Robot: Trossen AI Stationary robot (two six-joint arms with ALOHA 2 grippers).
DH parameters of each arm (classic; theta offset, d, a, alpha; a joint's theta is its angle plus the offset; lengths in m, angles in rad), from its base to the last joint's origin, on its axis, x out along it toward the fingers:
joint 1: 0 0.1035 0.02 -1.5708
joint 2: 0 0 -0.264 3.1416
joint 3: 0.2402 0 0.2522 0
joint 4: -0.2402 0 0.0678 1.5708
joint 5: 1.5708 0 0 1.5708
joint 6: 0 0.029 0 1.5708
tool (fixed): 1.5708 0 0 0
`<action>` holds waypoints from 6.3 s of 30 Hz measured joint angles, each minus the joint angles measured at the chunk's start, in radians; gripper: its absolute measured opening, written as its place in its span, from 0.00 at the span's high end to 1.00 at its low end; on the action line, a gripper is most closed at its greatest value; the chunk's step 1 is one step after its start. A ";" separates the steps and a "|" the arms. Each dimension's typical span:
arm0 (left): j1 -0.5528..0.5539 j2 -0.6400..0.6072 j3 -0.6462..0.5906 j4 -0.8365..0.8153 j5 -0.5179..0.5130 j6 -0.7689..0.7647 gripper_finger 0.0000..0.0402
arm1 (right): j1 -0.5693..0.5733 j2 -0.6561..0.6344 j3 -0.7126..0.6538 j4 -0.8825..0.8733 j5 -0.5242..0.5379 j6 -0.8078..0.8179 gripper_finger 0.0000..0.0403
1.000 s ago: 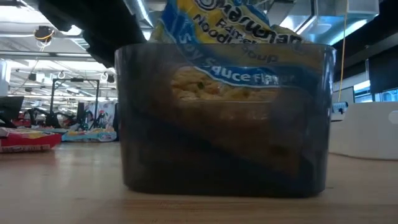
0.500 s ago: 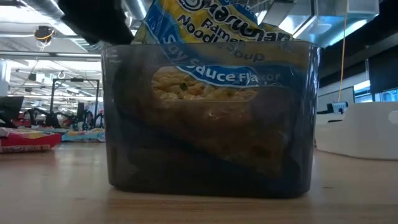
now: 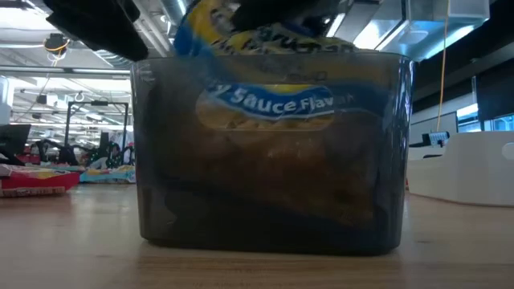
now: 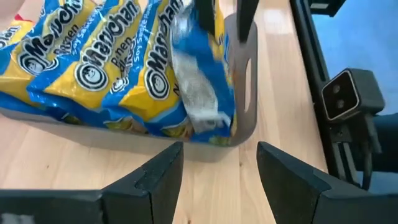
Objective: Sort Maruchan noodles
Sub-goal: Put the blue noodle pack into the black bin, then put the top left light blue noodle pack into the transparent bin
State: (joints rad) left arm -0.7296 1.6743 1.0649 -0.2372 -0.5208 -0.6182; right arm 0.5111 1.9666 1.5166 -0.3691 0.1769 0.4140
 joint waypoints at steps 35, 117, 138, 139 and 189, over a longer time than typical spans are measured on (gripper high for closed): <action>0.132 -0.340 -0.238 -0.141 0.104 -0.121 0.51 | 0.017 -0.516 -0.611 0.117 0.297 0.161 0.90; 1.470 -0.331 -0.148 -0.651 0.441 0.385 0.54 | -0.210 -0.516 -0.696 -0.043 0.192 0.138 0.35; 1.754 -0.051 -0.147 -0.616 0.736 0.497 0.54 | -0.209 -0.516 -0.695 -0.043 0.165 0.101 0.35; 1.756 -0.039 -0.145 -0.614 0.765 0.504 0.54 | -0.209 -0.516 -0.695 -0.043 0.166 0.099 0.35; 1.030 -0.559 -0.148 -0.495 0.600 0.441 1.00 | -0.280 -0.515 -0.501 0.178 0.091 -0.044 0.35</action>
State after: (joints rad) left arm 0.3002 1.1152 0.9169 -0.7318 0.0792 -0.1775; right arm 0.2315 1.4516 1.0155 -0.1910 0.2677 0.3700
